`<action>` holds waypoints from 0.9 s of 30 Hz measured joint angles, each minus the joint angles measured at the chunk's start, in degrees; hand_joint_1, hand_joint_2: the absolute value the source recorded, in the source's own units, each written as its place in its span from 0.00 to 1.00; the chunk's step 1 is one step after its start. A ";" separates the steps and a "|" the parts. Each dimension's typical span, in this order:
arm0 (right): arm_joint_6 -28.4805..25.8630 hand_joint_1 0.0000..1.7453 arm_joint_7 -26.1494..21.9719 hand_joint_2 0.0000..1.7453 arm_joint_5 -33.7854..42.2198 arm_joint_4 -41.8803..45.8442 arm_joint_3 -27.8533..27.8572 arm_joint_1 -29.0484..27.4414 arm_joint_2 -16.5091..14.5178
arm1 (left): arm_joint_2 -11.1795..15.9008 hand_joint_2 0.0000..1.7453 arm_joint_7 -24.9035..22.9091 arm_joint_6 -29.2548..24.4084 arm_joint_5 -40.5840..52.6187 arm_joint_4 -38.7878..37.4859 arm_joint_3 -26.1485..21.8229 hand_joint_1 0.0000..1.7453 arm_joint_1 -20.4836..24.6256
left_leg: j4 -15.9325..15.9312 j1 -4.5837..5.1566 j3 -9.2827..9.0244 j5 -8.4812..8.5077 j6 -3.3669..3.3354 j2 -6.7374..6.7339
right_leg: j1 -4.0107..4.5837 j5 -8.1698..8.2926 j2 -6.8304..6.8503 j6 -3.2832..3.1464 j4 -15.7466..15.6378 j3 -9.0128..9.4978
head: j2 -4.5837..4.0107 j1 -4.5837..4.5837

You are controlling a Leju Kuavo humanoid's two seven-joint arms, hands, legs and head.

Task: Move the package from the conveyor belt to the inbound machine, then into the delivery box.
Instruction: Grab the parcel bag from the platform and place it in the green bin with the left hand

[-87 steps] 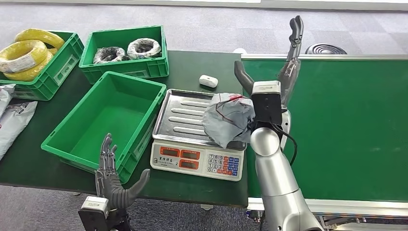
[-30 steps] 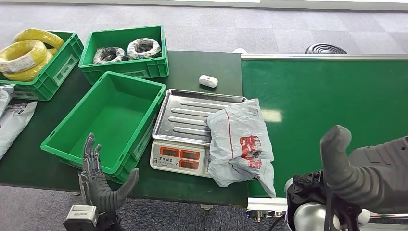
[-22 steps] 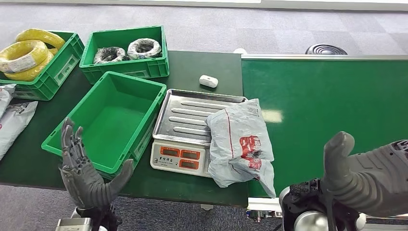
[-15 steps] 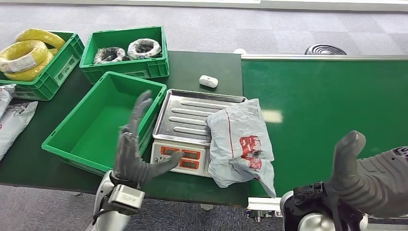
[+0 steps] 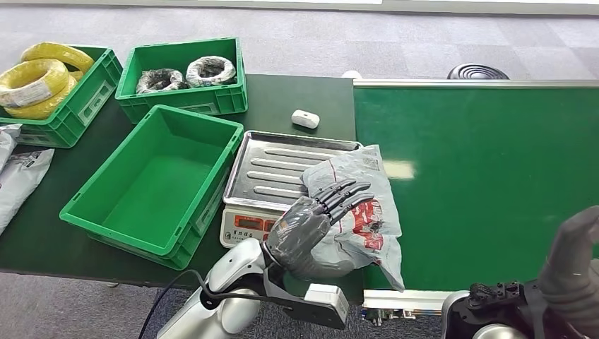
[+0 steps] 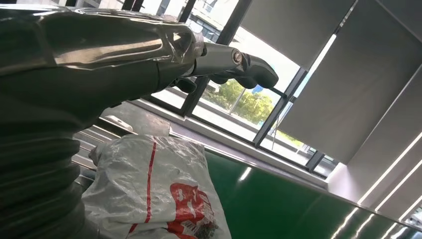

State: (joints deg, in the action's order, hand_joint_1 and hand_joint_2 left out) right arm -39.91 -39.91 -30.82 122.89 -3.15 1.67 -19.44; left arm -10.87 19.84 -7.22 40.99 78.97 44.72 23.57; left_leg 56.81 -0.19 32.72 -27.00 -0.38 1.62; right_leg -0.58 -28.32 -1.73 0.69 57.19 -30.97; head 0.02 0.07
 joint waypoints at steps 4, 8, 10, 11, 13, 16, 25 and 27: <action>0.00 0.00 0.00 1.00 -1.02 0.96 0.92 -0.61 -0.26 | -1.05 1.00 -0.01 0.28 3.44 -6.48 2.25 0.00 1.76 | 0.00 0.00 -0.01 0.00 0.01 0.00 | 0.02 0.00 0.00 0.00 0.00 0.01 | 0.01 0.00; 0.00 0.00 0.00 1.00 -1.51 1.54 1.48 -1.14 -0.35 | -3.46 1.00 1.13 -1.51 7.48 -17.42 5.10 0.00 2.71 | 0.00 -0.01 -0.01 0.00 0.00 -0.01 | 0.01 0.00 0.00 0.00 0.00 0.01 | 0.01 0.00; 0.00 0.00 0.00 1.00 -1.64 1.77 1.66 -1.44 -0.38 | -4.92 1.00 1.49 -3.89 9.26 -23.87 6.58 0.00 2.85 | 0.00 -0.01 0.00 -0.01 0.00 -0.01 | -0.01 0.00 0.00 0.00 0.00 0.01 | 0.01 0.00; 0.00 0.00 0.00 1.00 -1.63 1.86 1.74 -1.58 -0.38 | -5.56 1.00 1.54 -5.23 9.98 -27.19 7.31 0.00 3.00 | 0.00 0.00 0.01 -0.01 -0.01 -0.01 | -0.01 0.00 -0.01 0.00 0.00 0.00 | 0.01 0.00; 0.00 0.00 0.00 1.00 -1.45 1.95 1.80 -1.74 -0.36 | -6.34 1.00 1.17 -7.33 10.61 -32.83 8.59 0.00 3.41 | 0.00 0.00 0.02 -0.01 -0.01 -0.01 | -0.01 0.00 -0.01 0.00 0.00 0.00 | 0.01 -0.02; 0.00 0.00 0.00 1.00 -0.95 1.96 1.59 -1.75 -0.28 | -6.77 1.00 0.19 -9.04 10.09 -38.97 9.91 0.00 4.04 | -0.01 0.00 0.00 -0.01 0.00 -0.01 | 0.02 0.00 -0.01 0.00 0.00 0.01 | 0.01 -0.03; 0.02 0.00 0.00 1.00 -0.76 1.10 -1.11 -1.42 0.15 | -7.48 1.00 -2.51 -14.01 10.56 -49.11 12.59 0.61 5.32 | -0.02 -0.01 -0.01 0.00 0.01 -0.01 | 0.05 -0.01 -0.01 0.00 0.02 0.05 | 0.01 -0.02; 0.02 0.00 0.00 1.00 -0.68 0.58 -1.81 -1.21 0.18 | -7.55 1.00 -2.89 -16.43 10.89 -50.48 12.97 0.83 5.46 | -0.02 -0.01 -0.02 0.00 0.01 -0.01 | 0.05 -0.01 -0.02 0.00 0.02 0.05 | 0.01 -0.02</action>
State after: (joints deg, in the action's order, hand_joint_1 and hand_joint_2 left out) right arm -39.89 -39.91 -31.50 123.47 -4.96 0.46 -19.26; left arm -18.41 16.94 -23.65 51.88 28.49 57.69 29.03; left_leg 56.78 -0.21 32.70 -27.00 -0.37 1.61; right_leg -0.53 -28.33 -1.75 0.68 57.22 -30.92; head 0.02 0.05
